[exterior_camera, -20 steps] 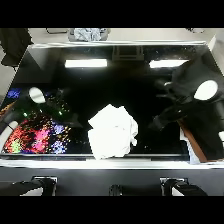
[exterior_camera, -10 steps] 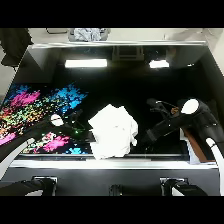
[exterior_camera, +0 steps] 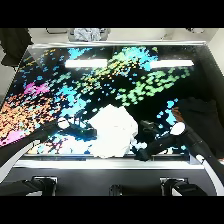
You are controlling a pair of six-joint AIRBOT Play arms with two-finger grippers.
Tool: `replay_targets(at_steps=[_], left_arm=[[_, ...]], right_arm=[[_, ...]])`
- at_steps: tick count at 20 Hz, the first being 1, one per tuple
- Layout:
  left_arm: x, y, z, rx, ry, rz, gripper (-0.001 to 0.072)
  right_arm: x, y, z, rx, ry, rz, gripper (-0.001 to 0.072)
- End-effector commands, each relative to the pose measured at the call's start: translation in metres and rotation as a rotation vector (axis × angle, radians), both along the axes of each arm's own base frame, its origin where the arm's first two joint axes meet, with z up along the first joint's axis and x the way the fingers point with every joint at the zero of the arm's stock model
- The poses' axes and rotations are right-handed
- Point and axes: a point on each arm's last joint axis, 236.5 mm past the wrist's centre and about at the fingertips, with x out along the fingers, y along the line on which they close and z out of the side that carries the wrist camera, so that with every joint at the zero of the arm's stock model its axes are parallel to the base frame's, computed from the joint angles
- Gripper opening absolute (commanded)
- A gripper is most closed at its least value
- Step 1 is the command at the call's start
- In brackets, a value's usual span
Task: Fold the shirts.
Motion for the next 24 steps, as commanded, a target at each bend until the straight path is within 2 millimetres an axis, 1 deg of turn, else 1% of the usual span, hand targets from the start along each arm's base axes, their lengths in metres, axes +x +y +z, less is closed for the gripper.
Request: replay_targets(at_steps=[1,3,4,7,9,11,12,13,14,15,16,17,18,19,20,21,22,23,24], left_arm=[[0.002,-0.003,0.011,-0.019,-0.017,0.004,0.0036],[0.002,-0.004,0.021,-0.030,-0.036,-0.002,0.0035],[0.003,-0.005,0.027,-0.035,-0.053,-0.004,0.0036],[0.010,-0.005,0.037,-0.047,-0.097,0.009,0.0035],[0.012,-0.006,0.039,-0.049,-0.104,0.015,0.0035],[0.013,-0.006,0.039,-0.049,-0.105,0.015,0.0035],[0.013,-0.006,0.039,-0.049,-0.107,0.016,0.0036],[0.016,-0.005,0.039,-0.049,-0.114,0.023,0.0035],[0.019,-0.004,0.040,-0.051,-0.120,0.029,0.0036],[0.020,-0.004,0.042,-0.052,-0.124,0.032,0.0035],[0.023,-0.003,0.044,-0.054,-0.131,0.038,0.0035],[0.029,-0.001,0.051,-0.060,-0.150,0.047,0.0034],[0.038,0.002,0.062,-0.065,-0.185,0.057,0.0034],[0.053,0.010,0.081,-0.058,-0.255,0.059,0.0034],[0.069,0.022,0.107,-0.037,-0.349,0.058,0.0033],[0.089,0.038,0.143,-0.011,-0.469,0.066,0.0033],[0.106,0.056,0.184,0.012,-0.590,0.089,0.0033],[0.122,0.079,0.236,0.032,-0.723,0.130,0.0033],[0.130,0.104,0.292,0.046,-0.856,0.187,0.0033]], right_arm=[[0.017,0.039,-0.021,0.005,-0.092,-0.134,0.0681],[0.047,0.048,-0.023,-0.012,-0.183,-0.258,0.0680],[0.055,0.049,-0.025,-0.017,-0.195,-0.300,0.0680],[0.052,0.058,-0.032,0.007,-0.117,-0.345,0.0676],[0.053,0.064,-0.037,0.030,-0.081,-0.368,0.0674],[0.045,0.070,-0.041,0.045,-0.029,-0.361,0.0669],[0.039,0.070,-0.044,0.042,-0.001,-0.350,0.0616],[0.035,0.071,-0.046,0.038,0.021,-0.341,0.0377],[0.032,0.071,-0.048,0.035,0.033,-0.338,0.0071],[0.033,0.070,-0.048,0.034,0.033,-0.344,0.0044],[0.037,0.070,-0.047,0.036,0.015,-0.343,0.0043],[0.043,0.070,-0.043,0.046,-0.038,-0.306,0.0042],[0.048,0.069,-0.034,0.046,-0.109,-0.243,0.0039],[0.055,0.063,-0.022,0.023,-0.183,-0.170,0.0039],[0.066,0.054,-0.007,-0.020,-0.289,-0.084,0.0039],[0.081,0.034,0.015,-0.105,-0.398,-0.009,0.0040],[0.103,0.004,0.045,-0.226,-0.502,0.002,0.0040],[0.126,-0.031,0.083,-0.346,-0.613,-0.035,0.0040],[0.148,-0.071,0.136,-0.459,-0.749,-0.098,0.0040]])
